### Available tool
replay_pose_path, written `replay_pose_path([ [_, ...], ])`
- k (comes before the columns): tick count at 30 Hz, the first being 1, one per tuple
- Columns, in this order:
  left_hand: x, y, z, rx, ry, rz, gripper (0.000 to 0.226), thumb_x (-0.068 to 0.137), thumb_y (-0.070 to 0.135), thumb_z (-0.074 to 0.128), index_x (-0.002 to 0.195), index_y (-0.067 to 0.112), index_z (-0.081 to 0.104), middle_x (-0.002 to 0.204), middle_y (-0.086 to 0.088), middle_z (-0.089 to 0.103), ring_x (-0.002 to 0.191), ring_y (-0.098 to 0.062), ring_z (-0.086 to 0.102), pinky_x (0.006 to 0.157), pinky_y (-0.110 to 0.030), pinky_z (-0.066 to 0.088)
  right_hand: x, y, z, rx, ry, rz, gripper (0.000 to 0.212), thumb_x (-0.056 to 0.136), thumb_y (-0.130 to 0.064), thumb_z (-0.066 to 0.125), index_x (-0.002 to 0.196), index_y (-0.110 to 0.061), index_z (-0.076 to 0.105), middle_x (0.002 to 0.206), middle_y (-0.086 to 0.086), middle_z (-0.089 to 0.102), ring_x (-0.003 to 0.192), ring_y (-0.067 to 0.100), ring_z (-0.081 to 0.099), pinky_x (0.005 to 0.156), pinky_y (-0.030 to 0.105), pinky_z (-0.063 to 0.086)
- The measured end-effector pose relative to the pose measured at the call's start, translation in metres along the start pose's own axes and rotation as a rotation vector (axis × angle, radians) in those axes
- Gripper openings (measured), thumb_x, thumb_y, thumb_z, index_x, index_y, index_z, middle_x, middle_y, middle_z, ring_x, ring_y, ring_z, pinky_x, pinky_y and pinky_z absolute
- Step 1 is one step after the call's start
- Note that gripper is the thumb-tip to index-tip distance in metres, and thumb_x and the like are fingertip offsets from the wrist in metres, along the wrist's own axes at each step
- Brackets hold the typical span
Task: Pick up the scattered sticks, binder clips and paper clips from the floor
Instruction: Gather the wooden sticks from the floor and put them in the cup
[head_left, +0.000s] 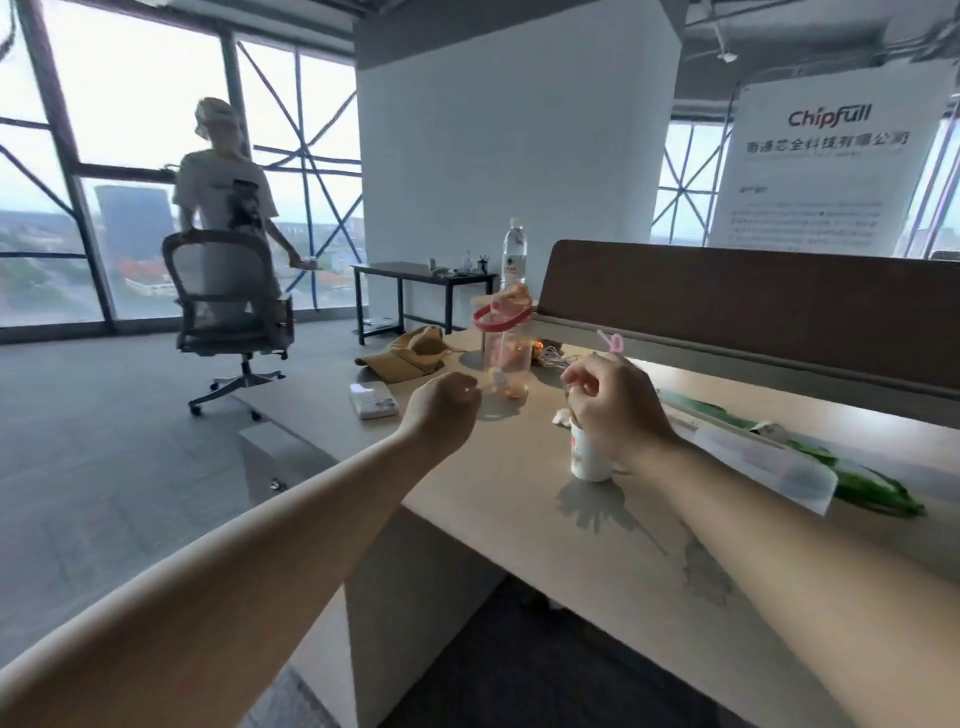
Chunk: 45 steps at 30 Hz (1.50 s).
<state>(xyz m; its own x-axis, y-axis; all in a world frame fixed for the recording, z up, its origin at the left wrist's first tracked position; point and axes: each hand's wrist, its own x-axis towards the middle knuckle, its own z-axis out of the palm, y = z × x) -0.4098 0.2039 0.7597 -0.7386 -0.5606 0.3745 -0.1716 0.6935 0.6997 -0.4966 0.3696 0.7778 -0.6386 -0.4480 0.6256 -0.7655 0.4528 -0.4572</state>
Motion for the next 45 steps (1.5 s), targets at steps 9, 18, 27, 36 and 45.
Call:
replay_pose_path([
  [9,-0.212,-0.07,-0.145,0.173,0.002,-0.215,0.021,0.094,0.018,0.049,0.09,0.01,0.068,0.086,-0.008,0.064,0.068,-0.015,0.055,0.046,-0.01,0.037,-0.168,-0.165,0.044,0.056,-0.685,-0.008,0.02,0.088,-0.015,0.051,0.1,-0.014,0.067,0.104,0.009,0.065,0.095,0.024,0.059,0.078,0.032,0.048],
  [18,-0.357,-0.155,-0.229,0.242,0.006,-0.488,0.016,0.088,0.006,0.049,0.08,0.014,0.059,0.066,-0.006,0.051,0.049,-0.014,0.042,0.043,-0.015,0.032,-0.31,-0.222,0.144,0.011,-1.111,-0.078,0.025,0.087,-0.013,0.052,0.102,-0.005,0.07,0.102,0.009,0.069,0.097,0.023,0.064,0.085,0.034,0.052],
  [27,-0.432,-0.337,-0.266,0.136,0.093,-0.892,0.023,0.089,0.01,0.052,0.102,0.001,0.068,0.099,-0.017,0.069,0.093,-0.032,0.065,0.069,-0.031,0.05,-0.371,-0.267,0.329,-0.146,-1.416,-0.116,0.029,0.085,-0.014,0.052,0.103,0.001,0.067,0.093,0.011,0.068,0.077,0.014,0.051,0.065,0.02,0.038],
  [36,-0.469,-0.587,-0.236,-0.08,0.085,-1.341,0.021,0.092,0.012,0.044,0.099,0.016,0.063,0.106,-0.016,0.068,0.083,-0.031,0.06,0.079,-0.039,0.052,-0.458,-0.294,0.557,-0.221,-1.656,0.131,0.033,0.092,-0.013,0.047,0.12,-0.003,0.061,0.121,0.016,0.061,0.088,0.018,0.045,0.077,0.023,0.038],
  [45,-0.49,-0.719,-0.101,-0.304,0.074,-1.526,0.022,0.092,0.014,0.045,0.103,0.018,0.063,0.093,-0.006,0.064,0.082,-0.024,0.059,0.066,-0.028,0.043,-0.528,-0.216,0.686,-0.371,-1.717,0.174,0.029,0.093,-0.014,0.045,0.115,-0.004,0.06,0.12,0.014,0.06,0.11,0.03,0.057,0.077,0.027,0.043],
])
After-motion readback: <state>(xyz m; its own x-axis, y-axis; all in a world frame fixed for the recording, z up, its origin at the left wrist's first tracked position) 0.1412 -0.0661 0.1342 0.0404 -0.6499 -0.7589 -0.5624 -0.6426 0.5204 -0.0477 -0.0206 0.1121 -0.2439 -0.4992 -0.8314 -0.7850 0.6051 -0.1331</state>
